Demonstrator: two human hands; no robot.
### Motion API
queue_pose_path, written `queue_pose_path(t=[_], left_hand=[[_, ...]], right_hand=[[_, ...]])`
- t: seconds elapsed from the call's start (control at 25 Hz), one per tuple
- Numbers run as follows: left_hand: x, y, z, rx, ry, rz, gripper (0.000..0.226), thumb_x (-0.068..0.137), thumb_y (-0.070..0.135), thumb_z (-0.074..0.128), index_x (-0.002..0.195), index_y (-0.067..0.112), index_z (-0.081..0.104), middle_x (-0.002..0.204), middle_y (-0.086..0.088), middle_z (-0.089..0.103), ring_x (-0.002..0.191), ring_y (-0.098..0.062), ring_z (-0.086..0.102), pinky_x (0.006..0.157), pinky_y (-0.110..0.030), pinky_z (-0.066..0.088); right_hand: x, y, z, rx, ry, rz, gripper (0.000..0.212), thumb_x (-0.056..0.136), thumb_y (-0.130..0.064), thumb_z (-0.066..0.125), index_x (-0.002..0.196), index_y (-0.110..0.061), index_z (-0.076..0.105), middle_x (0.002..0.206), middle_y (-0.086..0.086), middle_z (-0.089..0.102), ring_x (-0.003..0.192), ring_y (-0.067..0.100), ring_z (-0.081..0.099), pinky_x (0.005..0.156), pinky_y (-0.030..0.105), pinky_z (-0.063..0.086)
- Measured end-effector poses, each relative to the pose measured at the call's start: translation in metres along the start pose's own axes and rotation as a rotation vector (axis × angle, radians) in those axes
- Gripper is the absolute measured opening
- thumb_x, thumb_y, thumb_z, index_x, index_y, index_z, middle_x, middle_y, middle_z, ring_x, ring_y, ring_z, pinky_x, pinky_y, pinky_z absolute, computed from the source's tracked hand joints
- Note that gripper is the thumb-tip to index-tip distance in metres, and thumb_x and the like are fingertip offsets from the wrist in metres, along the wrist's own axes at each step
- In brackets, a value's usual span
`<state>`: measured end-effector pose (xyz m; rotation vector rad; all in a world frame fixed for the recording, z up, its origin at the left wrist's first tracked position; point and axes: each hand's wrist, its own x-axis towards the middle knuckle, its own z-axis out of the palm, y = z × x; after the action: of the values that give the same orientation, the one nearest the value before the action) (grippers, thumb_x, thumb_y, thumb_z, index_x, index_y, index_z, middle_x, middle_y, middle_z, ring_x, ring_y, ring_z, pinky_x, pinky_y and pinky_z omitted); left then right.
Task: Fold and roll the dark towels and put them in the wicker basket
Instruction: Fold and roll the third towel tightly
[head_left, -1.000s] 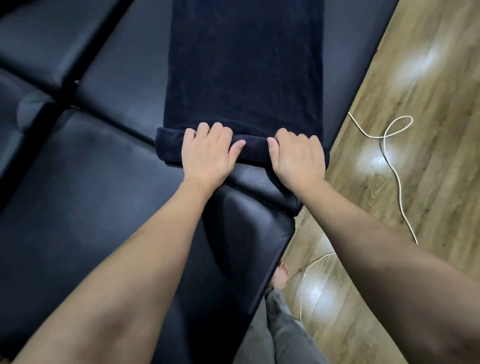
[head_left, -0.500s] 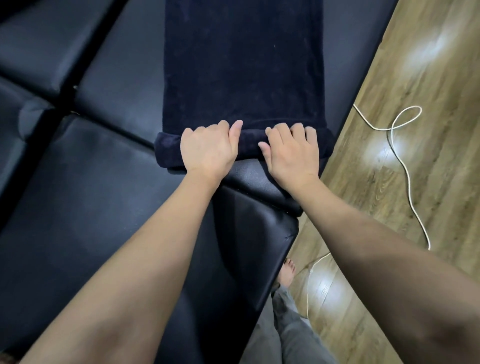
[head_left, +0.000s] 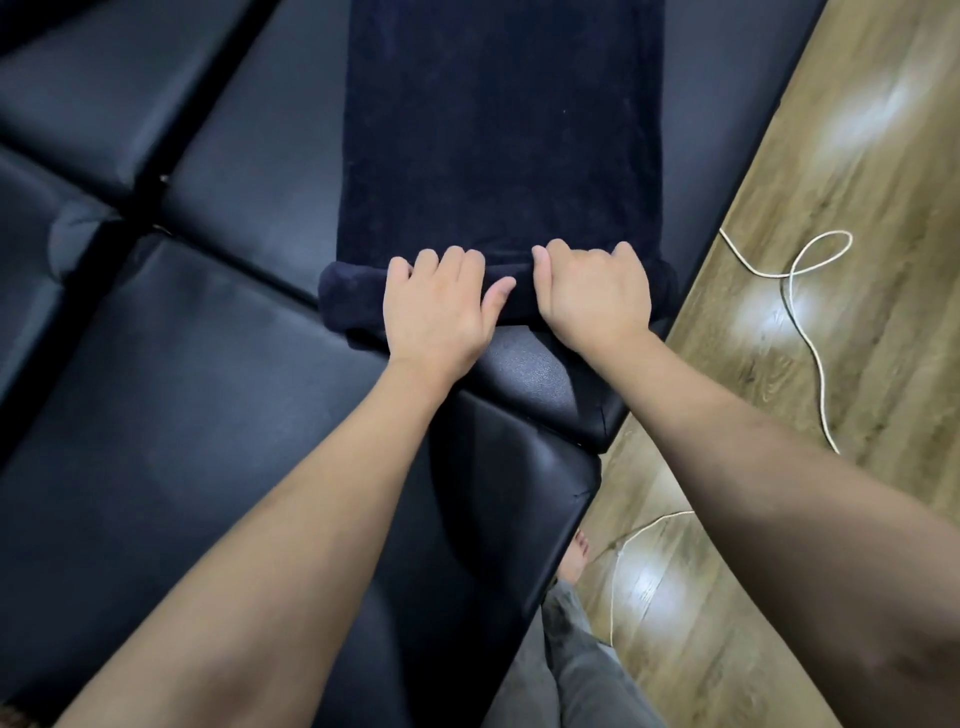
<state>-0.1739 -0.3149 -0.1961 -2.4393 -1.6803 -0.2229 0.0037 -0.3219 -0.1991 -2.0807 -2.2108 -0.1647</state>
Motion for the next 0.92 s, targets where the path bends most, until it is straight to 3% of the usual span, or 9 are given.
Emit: queue_pose_path(t=[0.08,0.2,0.28,0.44,0.52,0.64,0.72,0.8,0.92], left_hand=[[0.008,0.002,-0.001,-0.007,-0.050,-0.026,0.051,0.107,0.048,0.027,0.077,0.016,0.053,0.069,-0.004,0.059,0.060,-0.030,0.049,0.064,-0.040,0.033],[0.032,0.003,-0.004,-0.045,-0.282,-0.090,0.050,0.106,0.045,0.015,0.074,0.021,0.045,0.071,-0.006,0.066,0.058,-0.031,0.047,0.066,-0.040,0.032],[0.045,0.001,-0.004,-0.065,-0.353,-0.104,0.055,0.107,0.045,0.012,0.078,0.022,0.053,0.078,-0.008,0.070,0.064,-0.031,0.051,0.068,-0.039,0.031],[0.064,-0.005,-0.010,-0.140,-0.473,-0.174,0.068,0.107,0.050,0.012,0.093,0.017,0.070,0.095,-0.010,0.071,0.089,-0.037,0.064,0.073,-0.040,0.037],[0.065,-0.004,-0.012,-0.141,-0.480,-0.194,0.066,0.107,0.049,0.012,0.093,0.018,0.069,0.097,-0.010,0.072,0.092,-0.036,0.065,0.074,-0.040,0.036],[0.040,0.002,-0.014,-0.104,-0.367,-0.163,0.049,0.107,0.043,0.014,0.088,0.023,0.055,0.097,-0.004,0.069,0.089,-0.031,0.061,0.075,-0.040,0.032],[0.017,0.002,-0.009,-0.084,-0.253,-0.124,0.042,0.105,0.043,0.024,0.102,0.019,0.059,0.107,-0.002,0.064,0.095,-0.028,0.057,0.083,-0.042,0.037],[-0.005,0.001,-0.002,-0.093,-0.138,-0.082,0.043,0.103,0.043,0.037,0.126,0.015,0.061,0.123,-0.004,0.062,0.112,-0.029,0.057,0.102,-0.048,0.039],[-0.033,0.004,0.004,-0.081,-0.037,-0.023,0.052,0.102,0.046,0.045,0.137,0.010,0.058,0.136,-0.008,0.060,0.127,-0.032,0.054,0.113,-0.054,0.033]], right_hand=[[0.004,0.003,-0.003,0.040,-0.091,0.014,0.045,0.108,-0.033,0.031,0.080,-0.011,0.058,0.061,0.012,0.064,0.055,0.036,0.060,0.066,0.041,0.031],[-0.012,0.003,-0.004,0.045,0.130,0.038,0.033,0.105,-0.031,0.041,0.091,-0.012,0.063,0.083,0.009,0.065,0.071,0.033,0.058,0.068,0.043,0.038],[-0.029,-0.004,0.002,0.059,0.242,0.032,0.028,0.102,-0.028,0.047,0.111,-0.012,0.068,0.109,0.009,0.066,0.091,0.034,0.060,0.082,0.045,0.041],[-0.036,-0.008,0.017,0.002,0.196,0.015,0.046,0.104,-0.038,0.043,0.141,-0.015,0.056,0.135,0.010,0.061,0.123,0.039,0.057,0.108,0.052,0.033],[-0.031,-0.004,0.019,-0.039,0.181,-0.023,0.047,0.106,-0.042,0.038,0.139,-0.014,0.056,0.126,0.010,0.063,0.109,0.038,0.059,0.102,0.051,0.036],[-0.008,0.004,0.012,-0.081,0.189,-0.069,0.045,0.108,-0.042,0.029,0.111,-0.013,0.064,0.096,0.008,0.065,0.079,0.033,0.055,0.078,0.047,0.039],[0.007,0.002,0.004,-0.088,0.176,-0.049,0.043,0.109,-0.038,0.030,0.093,-0.013,0.061,0.081,0.007,0.063,0.070,0.032,0.054,0.075,0.045,0.040],[0.012,-0.003,0.000,-0.106,0.132,-0.009,0.040,0.107,-0.035,0.034,0.084,-0.013,0.058,0.069,0.007,0.062,0.062,0.032,0.054,0.072,0.042,0.042],[0.007,-0.005,-0.012,-0.087,-0.026,-0.025,0.044,0.108,-0.034,0.031,0.079,-0.013,0.057,0.064,0.008,0.065,0.056,0.032,0.058,0.069,0.041,0.039]])
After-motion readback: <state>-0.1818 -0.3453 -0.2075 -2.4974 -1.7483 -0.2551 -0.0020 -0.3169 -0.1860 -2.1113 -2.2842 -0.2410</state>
